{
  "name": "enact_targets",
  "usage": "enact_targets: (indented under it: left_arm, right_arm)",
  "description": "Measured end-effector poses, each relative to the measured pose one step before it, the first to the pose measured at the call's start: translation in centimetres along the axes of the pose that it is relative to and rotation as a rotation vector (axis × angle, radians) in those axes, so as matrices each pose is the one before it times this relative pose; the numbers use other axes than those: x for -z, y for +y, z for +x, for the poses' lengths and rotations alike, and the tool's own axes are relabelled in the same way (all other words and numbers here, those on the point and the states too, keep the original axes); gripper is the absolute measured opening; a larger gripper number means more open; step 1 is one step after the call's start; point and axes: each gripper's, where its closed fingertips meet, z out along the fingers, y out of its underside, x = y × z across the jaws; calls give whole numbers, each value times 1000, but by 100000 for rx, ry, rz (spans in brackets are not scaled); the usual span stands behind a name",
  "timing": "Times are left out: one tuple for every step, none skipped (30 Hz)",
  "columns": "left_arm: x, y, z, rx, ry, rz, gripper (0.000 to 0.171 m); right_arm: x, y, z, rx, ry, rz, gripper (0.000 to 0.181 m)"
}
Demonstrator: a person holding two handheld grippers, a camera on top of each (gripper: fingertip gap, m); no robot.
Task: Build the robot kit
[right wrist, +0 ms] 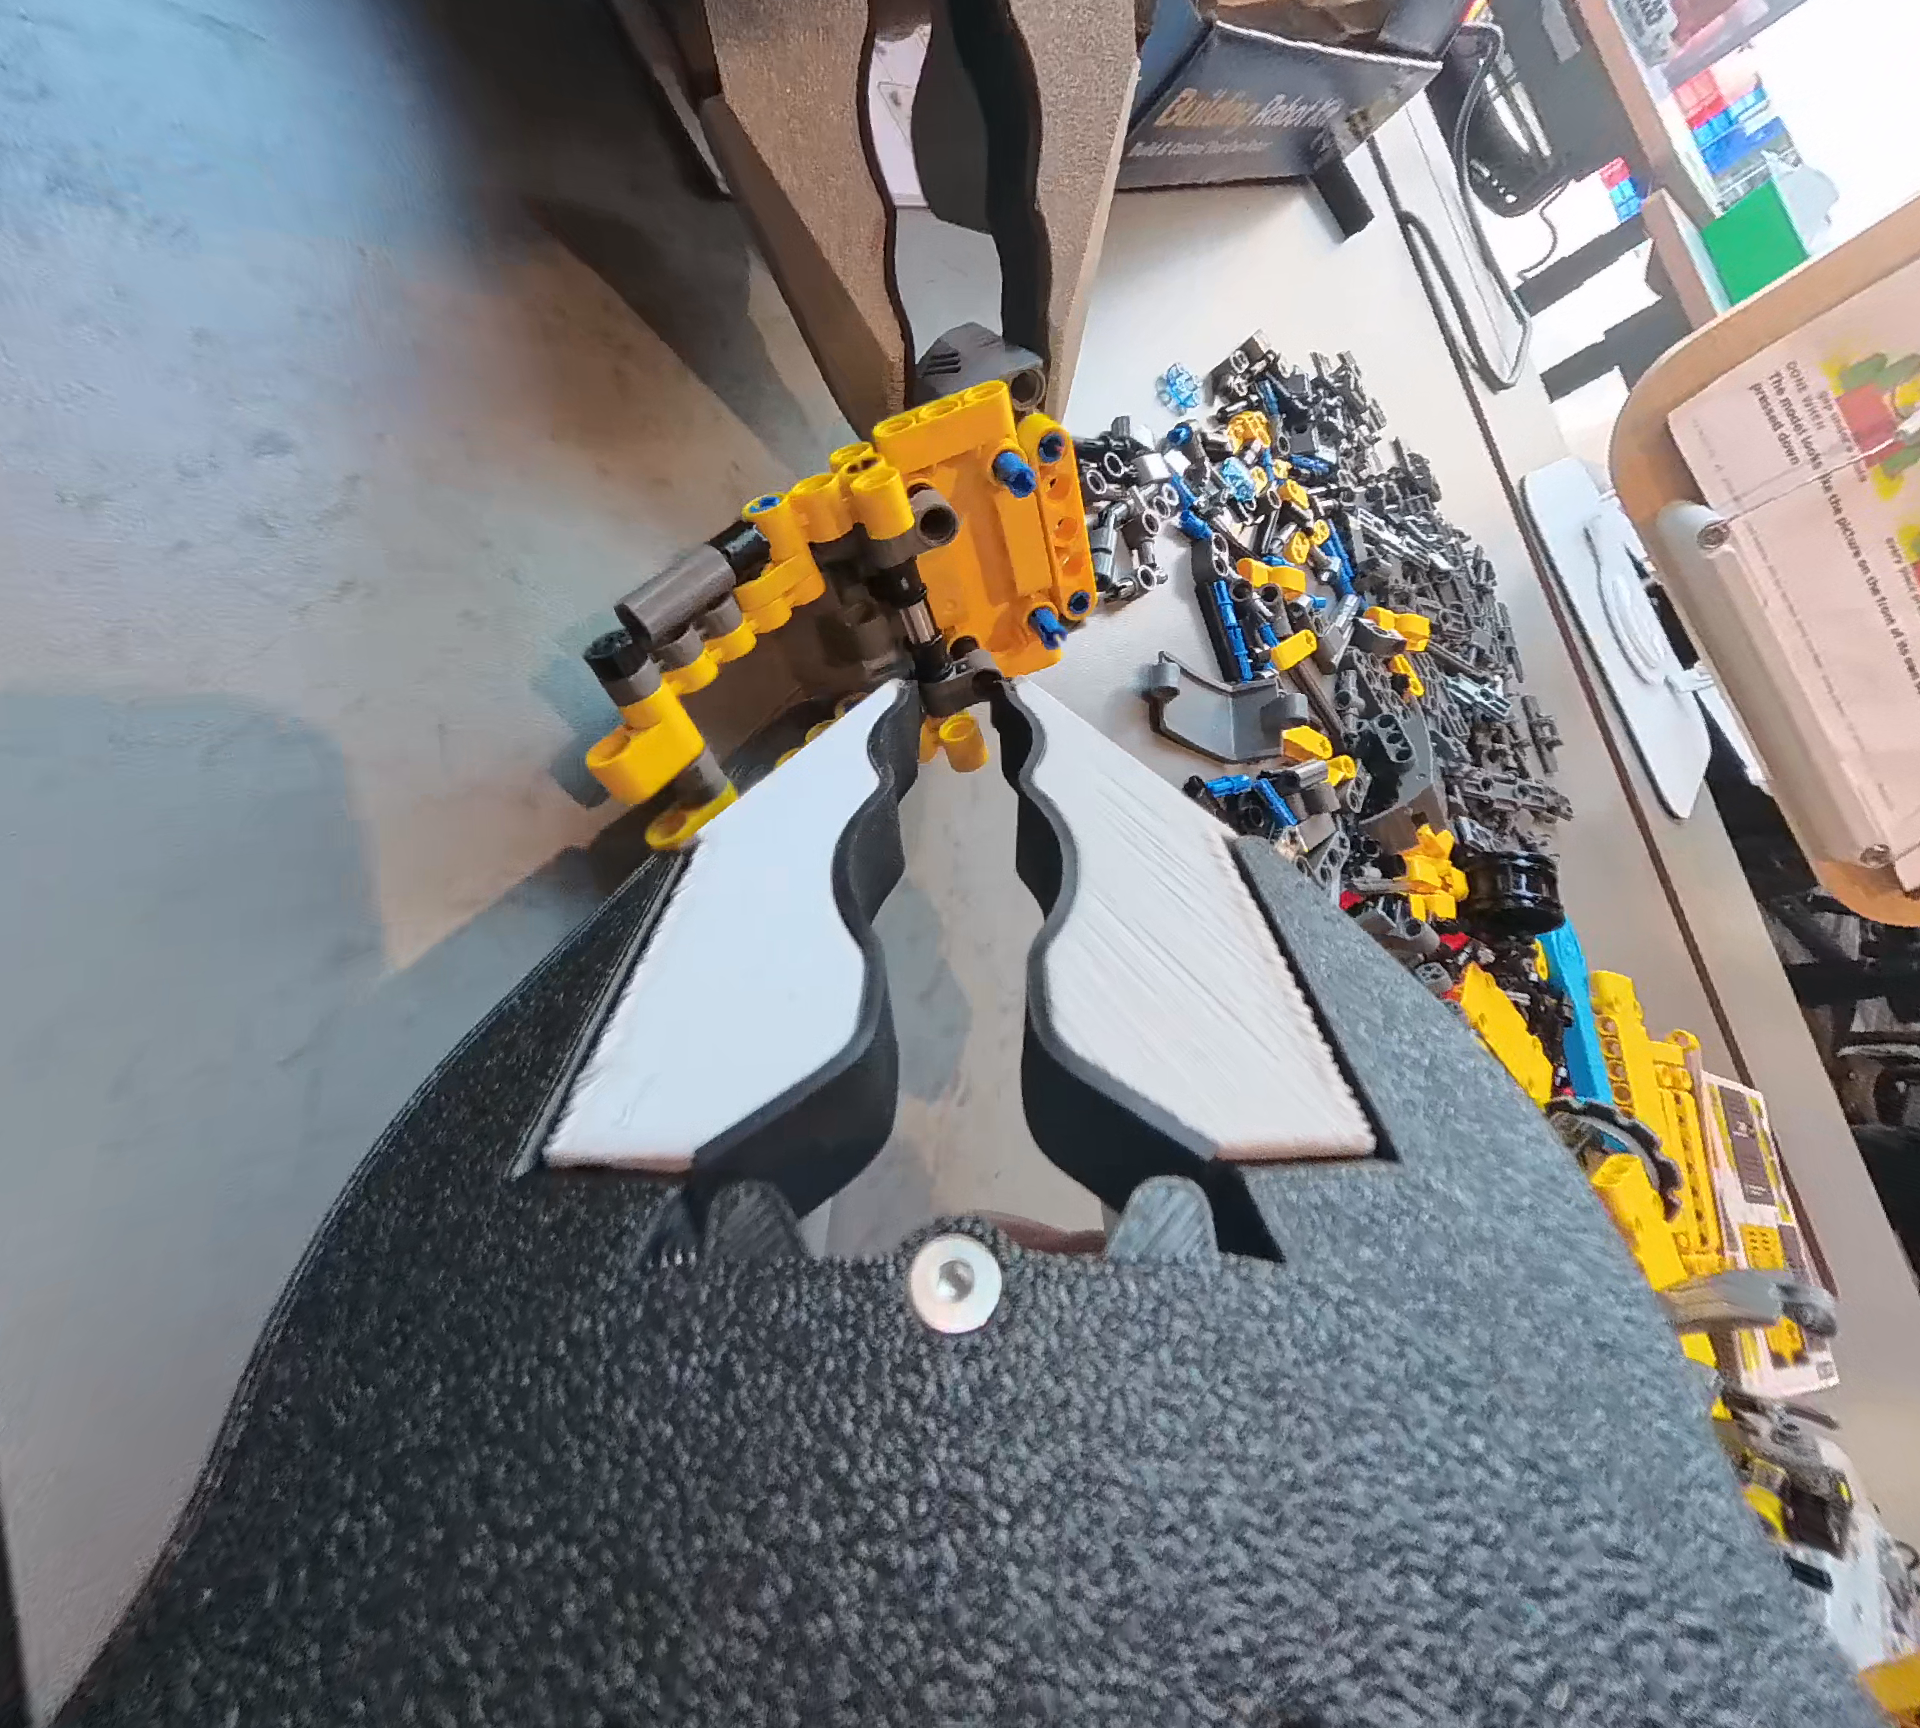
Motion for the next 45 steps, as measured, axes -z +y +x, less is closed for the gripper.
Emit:
enact_targets:
  left_arm:
    - [-3, 45, -86, 231, -529, -355, 19]
    - [10, 39, -97, 735, -158, -190, 19]
    - [-11, 19, -64, 482, -120, -114, 19]
    - [2, 12, -24, -50, -265, -68, 19]
    - [-3, 3, 2, -395, -378, -96, 19]
    - [3, 19, 4, -156, -93, -61, 19]
    - [-7, 2, -1, 305, 313, 22, 19]
    - [-5, -3, 15, 251, 367, 21, 19]
    - [4, 11, 11, 5, 255, 50, 19]
    - [10, 3, 7, 229, 394, 121, 19]
    - [6, 8, -13, 556, 568, 119, 19]
    - [5, 7, -6, 583, 561, 73, 19]
    - [9, 13, 3, 515, 447, 8, 19]
    - [19, 29, -9, 314, 291, -83, 19]
    - [16, 18, 11, 115, 186, -103, 18]
    - [9, 15, -7, 11, -11, -62, 18]
    - [0, 1, -7, -141, -189, -25, 19]
    - [-15, -7, -13, -155, -299, 44, 19]
    - [4, -8, -32, 4, -240, 114, 19]
    - [0, -22, -25, 64, -139, 149, 19]
    - [-22, -46, -19, -424, -520, 319, 19]
    - [-53, -86, 34, -1263, -692, 493, 20]
    - [-34, -64, 70, -978, -193, 523, 20]
    - [11, -85, 77, -62, 680, 654, 20]
    - [19, -79, 94, 254, 973, 616, 21]
    - [5, -29, 39, 144, 480, 269, 21]
    - [11, 0, -14, 40, -51, -13, 21]
    - [-3, -5, -1, -2, -3, 38, 21]
    - [-17, -9, 24, -130, 124, 26, 21]
    - [-6, 7, 24, -178, 20, -14, 21]
    - [-3, -2, 17, -212, -24, -55, 21]
    - [11, -6, 64, -377, 156, 60, 21]
    - [11, -15, 73, -504, 193, 79, 21]
    - [-4, 7, 40, -382, 68, 4, 21]
    - [10, -15, 47, -156, 220, 81, 21]
    - [27, -19, 14, 170, 303, 204, 21]
    - [18, -13, -7, 459, 323, 169, 21]
    - [17, -4, 11, 311, 365, 72, 21]
    - [-4, -5, 24, -70, 170, -12, 21]
    - [-4, 11, 20, -191, -3, -49, 21]
    - [-1, -11, 34, -144, 220, 38, 21]
    - [6, -23, 50, -6, 376, 159, 21]
    - [11, -11, 1, 230, 253, 185, 21]
    - [13, -21, -1, 311, 186, 158, 21]
    - [7, 0, -3, 87, 96, 29, 21]
  right_arm:
    - [-118, -40, 57, 162, -82, 177, 14]
    - [-105, 13, 88, -734, -379, -203, 14]
    - [-63, 32, 57, -792, -503, -180, 14]
    - [-27, 7, 14, -326, -418, 79, 14]
    - [-12, 9, 6, -9, -29, 69, 14]
    - [-4, -32, -12, 717, -103, 227, 14]
    - [-1, -11, 6, -173, -997, 402, 14]
    - [4, -2, -2, -1785, -1878, 520, 14]
    - [6, -19, 14, -1126, -2464, 704, 14]
    - [-35, -5, -9, 163, -2153, 919, 14]
    - [-29, -8, -10, 232, -1879, 760, 13]
    - [-27, -9, -24, -482, -1646, 461, 13]
    - [-17, -32, -34, -50, -1027, 434, 13]
    - [-37, -62, -60, 678, -562, 494, 13]
    - [-28, -56, -106, 480, -995, 401, 13]
    - [-32, -29, -31, 537, -542, 266, 13]
    - [-8, 7, -6, 580, -131, 119, 13]
    - [-1, 23, -25, 414, -444, 123, 13]
    - [-24, 11, -98, 223, -795, -40, 13]
    - [-20, 16, -11, 723, 226, -271, 13]
    - [29, 117, 122, -402, 983, -833, 13]
    - [104, 146, 246, -1867, 1436, -498, 14]
    - [188, 10, 127, -1621, 398, 375, 15]
    - [244, -157, 188, -2399, 1121, 1020, 20]
    - [269, -206, 272, -2230, 1963, 1206, 30]
    - [295, -166, -177, -688, -824, 946, 25]
    - [297, -82, -261, 1634, -1236, 460, 19]
    - [255, 65, -91, 2947, -111, -401, 16]
    - [172, -10, -76, 1749, -369, -67, 16]
    - [65, 36, -115, 289, -948, -858, 15]
    - [4, -3, 122, -242, 388, -725, 17]
    - [-26, -47, 18, -235, -211, -318, 20]
    - [-29, 1, 69, 503, 189, -700, 24]
    - [17, -60, 196, 1275, 1067, -512, 29]
    - [15, -85, -86, 2174, -565, -380, 27]
    - [23, -142, -247, 3355, -1002, -246, 19]
    - [-22, -89, -49, 3775, 752, -683, 13]
    - [-74, -26, -65, 3161, 380, -1278, 13]
    - [-41, -27, -28, 2468, 370, -1351, 13]
    - [-10, -25, 38, 2101, 683, -1008, 14]
    - [-21, -14, 35, 1139, 613, -821, 17]
    - [-31, -3, -49, 305, -132, -448, 17]
    - [2, -12, -94, 184, -476, 70, 16]
    - [-3, -23, -45, 597, -15, 257, 14]
    - [-6, 16, -13, 1069, 321, -112, 14]
